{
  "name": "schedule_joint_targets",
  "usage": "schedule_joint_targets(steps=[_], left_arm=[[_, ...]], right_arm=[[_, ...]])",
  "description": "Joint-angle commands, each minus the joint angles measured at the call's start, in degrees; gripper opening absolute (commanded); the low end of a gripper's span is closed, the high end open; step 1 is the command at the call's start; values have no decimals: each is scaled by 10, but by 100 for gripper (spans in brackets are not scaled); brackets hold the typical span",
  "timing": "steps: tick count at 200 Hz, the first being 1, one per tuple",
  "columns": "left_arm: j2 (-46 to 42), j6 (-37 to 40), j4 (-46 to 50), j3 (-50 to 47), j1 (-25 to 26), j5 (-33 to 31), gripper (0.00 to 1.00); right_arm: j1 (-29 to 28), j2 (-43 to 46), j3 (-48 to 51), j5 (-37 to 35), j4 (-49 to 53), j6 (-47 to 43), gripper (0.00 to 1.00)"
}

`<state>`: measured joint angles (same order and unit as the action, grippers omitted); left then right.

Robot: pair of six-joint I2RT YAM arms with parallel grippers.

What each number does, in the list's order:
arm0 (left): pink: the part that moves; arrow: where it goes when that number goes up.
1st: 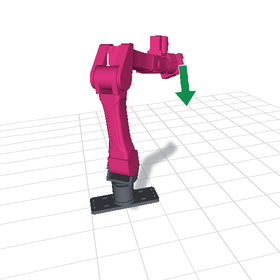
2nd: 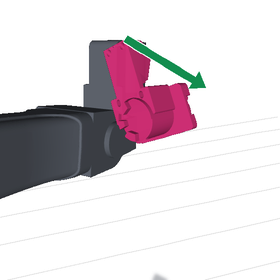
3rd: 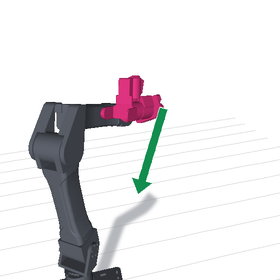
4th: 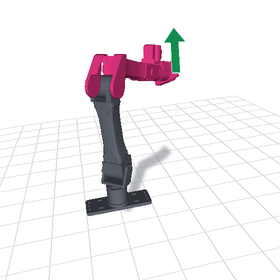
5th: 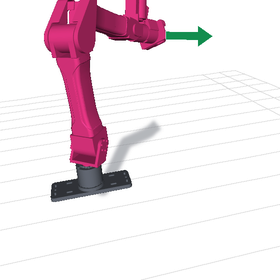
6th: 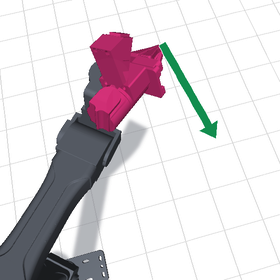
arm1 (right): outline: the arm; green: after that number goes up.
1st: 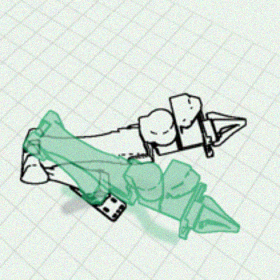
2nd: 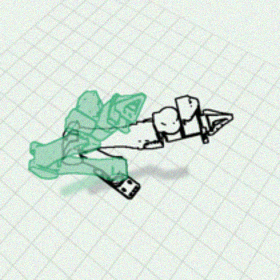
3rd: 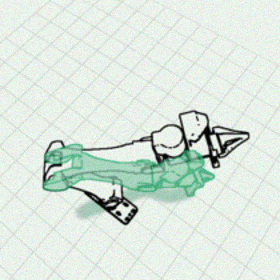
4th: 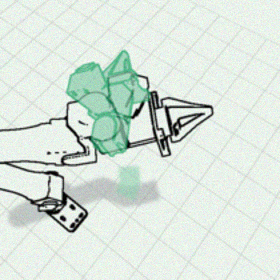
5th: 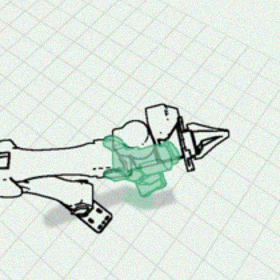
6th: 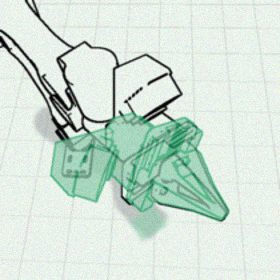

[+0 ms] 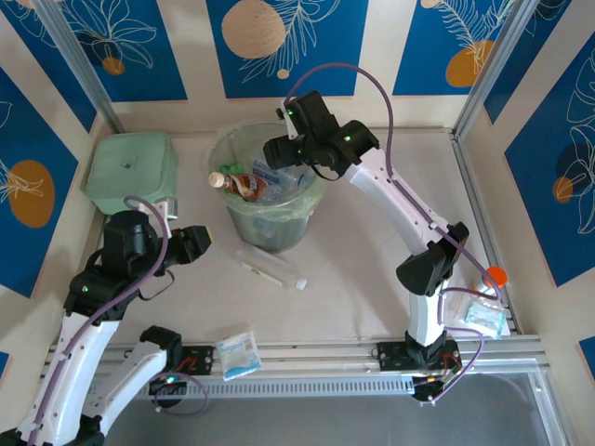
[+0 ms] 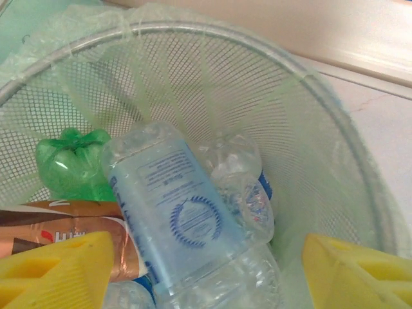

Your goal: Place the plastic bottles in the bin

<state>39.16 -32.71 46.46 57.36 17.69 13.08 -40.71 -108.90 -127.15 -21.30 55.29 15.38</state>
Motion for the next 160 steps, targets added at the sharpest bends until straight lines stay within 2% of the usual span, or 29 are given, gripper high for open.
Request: schedule_joint_targets(steps=[1,36,70,98,106,125,142,160], left_arm=[[3,5,-1,1,-3,0,43],[4,-2,-10,2,-2,-1,44],[0,-9,-10,2,-3,-7,47],[-1,-12,-3,6,-3,-16,51],[-1,-16,-2,6,-3,-19,53],[0,-24,-1,6,-3,-23,65],[-3,-32,5,6,-3,-29,68],[-6,-41,15,4,-3,-37,69]], right_arm=[[-16,53,0,-32,-17,-12,77],[-56,160,101,-64,-47,-8,77],[-100,334,298,-70,-87,25,79],[-173,453,466,-89,-103,55,84],[-188,469,508,-87,-100,69,85],[-212,483,609,-53,-110,105,86],[-237,485,703,-49,-164,135,87],[-237,475,766,-34,-218,161,89]])
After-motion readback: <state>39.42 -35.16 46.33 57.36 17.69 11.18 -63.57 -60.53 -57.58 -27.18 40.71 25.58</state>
